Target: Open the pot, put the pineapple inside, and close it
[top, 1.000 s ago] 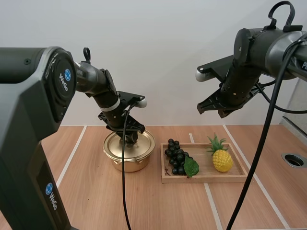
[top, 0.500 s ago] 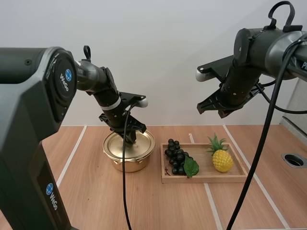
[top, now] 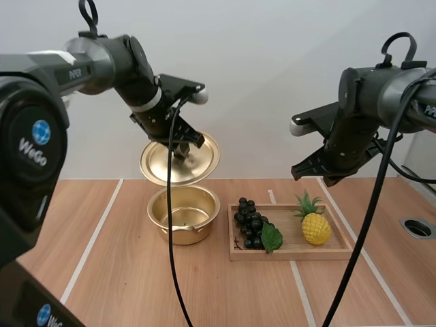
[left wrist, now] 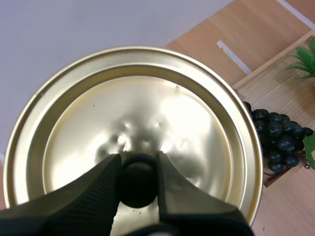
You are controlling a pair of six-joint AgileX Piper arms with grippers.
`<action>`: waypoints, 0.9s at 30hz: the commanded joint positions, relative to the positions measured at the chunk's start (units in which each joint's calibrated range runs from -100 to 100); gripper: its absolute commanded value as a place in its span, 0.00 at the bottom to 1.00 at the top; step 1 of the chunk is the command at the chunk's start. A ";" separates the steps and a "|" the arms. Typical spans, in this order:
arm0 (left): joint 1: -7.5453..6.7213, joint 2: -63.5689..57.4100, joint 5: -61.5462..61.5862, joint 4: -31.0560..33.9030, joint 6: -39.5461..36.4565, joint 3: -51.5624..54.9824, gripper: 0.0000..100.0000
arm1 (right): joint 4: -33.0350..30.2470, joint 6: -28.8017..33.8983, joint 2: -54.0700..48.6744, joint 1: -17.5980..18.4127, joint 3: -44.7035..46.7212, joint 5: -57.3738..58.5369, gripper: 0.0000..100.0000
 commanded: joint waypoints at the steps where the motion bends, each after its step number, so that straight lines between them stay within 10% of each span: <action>1: -0.02 -10.49 -3.27 0.25 1.66 -2.05 0.00 | 2.41 0.45 -0.47 -1.68 1.05 -2.01 0.10; 7: -0.02 -16.82 -3.60 0.38 2.14 -2.05 0.00 | 2.89 0.45 -0.47 -2.55 1.97 -3.37 0.35; 14: -0.02 -20.01 -0.42 0.60 2.48 -2.05 0.00 | 1.52 0.45 -0.47 -2.55 8.86 -13.92 1.00; 27: -0.02 -20.46 4.37 0.49 1.38 -1.80 0.00 | 2.79 3.35 0.19 -2.55 19.49 -32.45 1.00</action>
